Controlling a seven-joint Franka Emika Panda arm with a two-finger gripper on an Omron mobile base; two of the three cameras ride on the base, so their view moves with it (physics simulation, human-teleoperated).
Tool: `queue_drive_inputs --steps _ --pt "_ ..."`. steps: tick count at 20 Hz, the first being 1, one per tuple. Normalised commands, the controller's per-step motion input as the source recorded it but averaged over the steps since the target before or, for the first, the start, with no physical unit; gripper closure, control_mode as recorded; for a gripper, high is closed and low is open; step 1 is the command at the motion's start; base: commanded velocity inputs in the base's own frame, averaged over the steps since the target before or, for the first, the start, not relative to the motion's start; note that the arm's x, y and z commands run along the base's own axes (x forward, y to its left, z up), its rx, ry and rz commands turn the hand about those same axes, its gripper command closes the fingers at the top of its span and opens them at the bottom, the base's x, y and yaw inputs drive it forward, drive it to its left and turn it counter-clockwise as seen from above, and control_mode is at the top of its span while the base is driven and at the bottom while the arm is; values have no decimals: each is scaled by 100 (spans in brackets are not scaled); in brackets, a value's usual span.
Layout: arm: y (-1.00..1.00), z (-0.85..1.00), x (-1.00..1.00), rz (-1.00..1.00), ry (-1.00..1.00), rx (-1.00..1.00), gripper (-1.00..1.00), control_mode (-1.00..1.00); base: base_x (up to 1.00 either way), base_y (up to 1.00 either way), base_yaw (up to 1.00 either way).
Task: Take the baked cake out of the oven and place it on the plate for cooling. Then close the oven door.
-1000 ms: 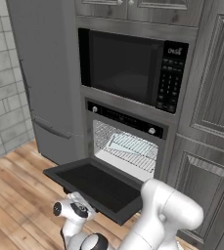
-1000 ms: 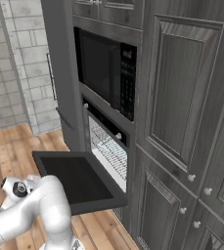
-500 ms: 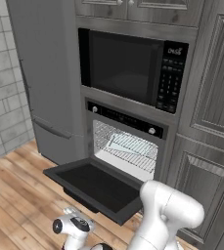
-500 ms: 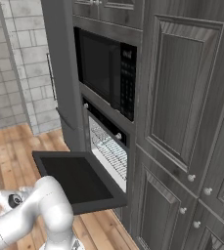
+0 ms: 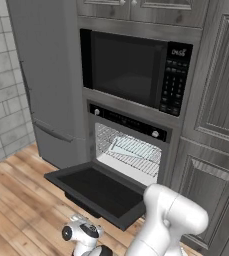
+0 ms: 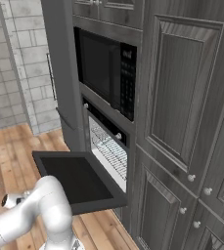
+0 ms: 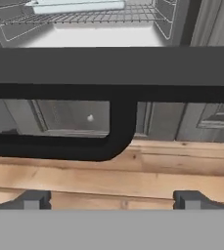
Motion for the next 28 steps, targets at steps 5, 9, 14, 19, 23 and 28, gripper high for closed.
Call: queue_drive_inputs --steps 5,9,14,19,23,28 --pt "0 -40 44 0 0 -14 -100 -100 0 0 0" --pt "0 -39 49 0 0 -11 -100 -100 0 0 0" --pt "0 -37 45 0 0 -10 -100 -100 0 0 0" --pt "-1 -33 39 0 -1 -8 -100 -100 0 0 0" --pt "-6 -29 44 0 -9 -7 -100 -100 0 0 0" --pt "-16 -31 56 0 -12 -9 -100 -100 0 0 0"
